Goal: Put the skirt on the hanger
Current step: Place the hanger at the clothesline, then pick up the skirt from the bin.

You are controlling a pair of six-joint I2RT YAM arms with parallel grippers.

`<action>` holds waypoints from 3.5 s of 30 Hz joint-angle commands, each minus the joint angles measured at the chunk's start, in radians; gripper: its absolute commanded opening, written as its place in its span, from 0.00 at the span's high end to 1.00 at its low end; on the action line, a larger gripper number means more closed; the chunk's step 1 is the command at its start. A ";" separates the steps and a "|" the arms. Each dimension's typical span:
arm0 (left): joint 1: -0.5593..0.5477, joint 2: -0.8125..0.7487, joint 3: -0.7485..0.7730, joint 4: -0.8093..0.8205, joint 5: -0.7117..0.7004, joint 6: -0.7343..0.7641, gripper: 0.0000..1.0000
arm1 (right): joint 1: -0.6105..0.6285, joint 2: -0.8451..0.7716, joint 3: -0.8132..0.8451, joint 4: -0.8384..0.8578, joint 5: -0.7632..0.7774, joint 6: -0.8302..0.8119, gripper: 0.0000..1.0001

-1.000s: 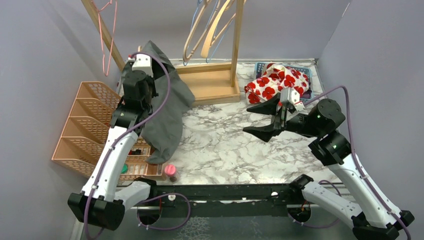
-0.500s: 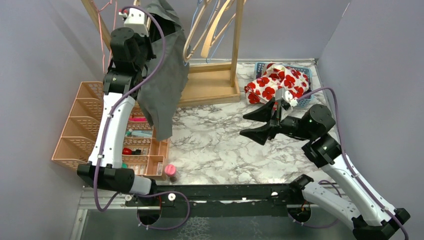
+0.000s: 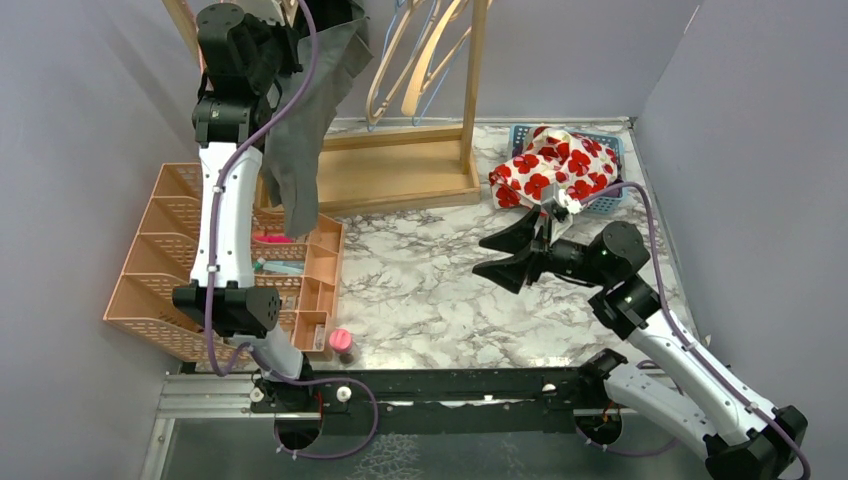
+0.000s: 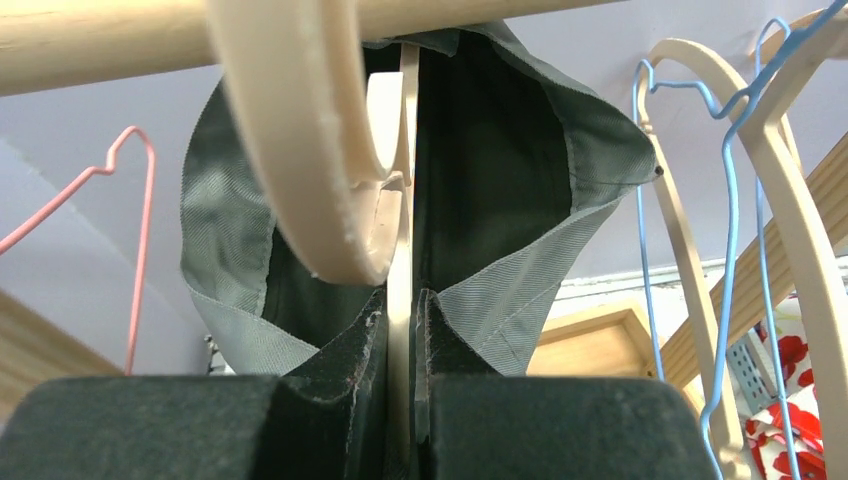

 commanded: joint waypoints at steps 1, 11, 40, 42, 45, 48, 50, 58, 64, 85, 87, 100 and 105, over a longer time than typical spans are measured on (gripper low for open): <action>0.023 0.048 0.106 0.058 0.114 -0.051 1.00 | 0.002 0.006 -0.015 0.096 -0.003 0.037 0.35; 0.063 0.156 0.194 0.060 0.171 -0.129 1.00 | 0.002 0.022 -0.024 0.122 -0.006 0.032 0.35; 0.145 0.213 0.260 0.003 0.131 -0.163 0.77 | 0.002 0.076 0.070 0.017 0.080 0.036 0.38; 0.146 0.216 0.281 -0.004 0.138 -0.163 0.76 | 0.002 0.075 0.077 0.007 0.080 0.038 0.38; 0.147 0.221 0.298 -0.013 0.136 -0.158 0.76 | 0.002 0.068 0.080 0.011 0.077 0.049 0.38; 0.147 0.212 0.299 -0.014 0.137 -0.158 0.70 | 0.002 0.058 0.084 0.004 0.084 0.052 0.38; 0.147 0.209 0.309 -0.014 0.144 -0.158 0.68 | 0.002 0.053 0.090 -0.003 0.088 0.052 0.38; 0.150 0.128 0.305 -0.013 0.136 -0.148 0.47 | 0.002 0.060 0.156 -0.130 0.265 0.043 0.38; 0.162 -0.051 0.179 -0.003 0.201 -0.124 0.35 | 0.002 0.133 0.304 -0.343 0.618 0.074 0.37; -0.287 -0.728 -0.850 0.205 0.438 -0.084 0.34 | -0.248 0.520 0.561 -0.534 0.995 0.132 0.26; -0.316 -0.777 -0.928 0.244 0.426 -0.091 0.33 | -0.308 0.561 0.562 -0.530 0.977 0.125 0.25; -0.407 -0.839 -1.218 0.312 0.560 0.015 0.02 | -0.489 1.003 0.813 -0.595 0.903 -0.008 0.27; -0.409 -0.794 -1.234 0.326 0.585 0.010 0.01 | -0.489 1.037 0.867 -0.687 0.981 0.004 0.68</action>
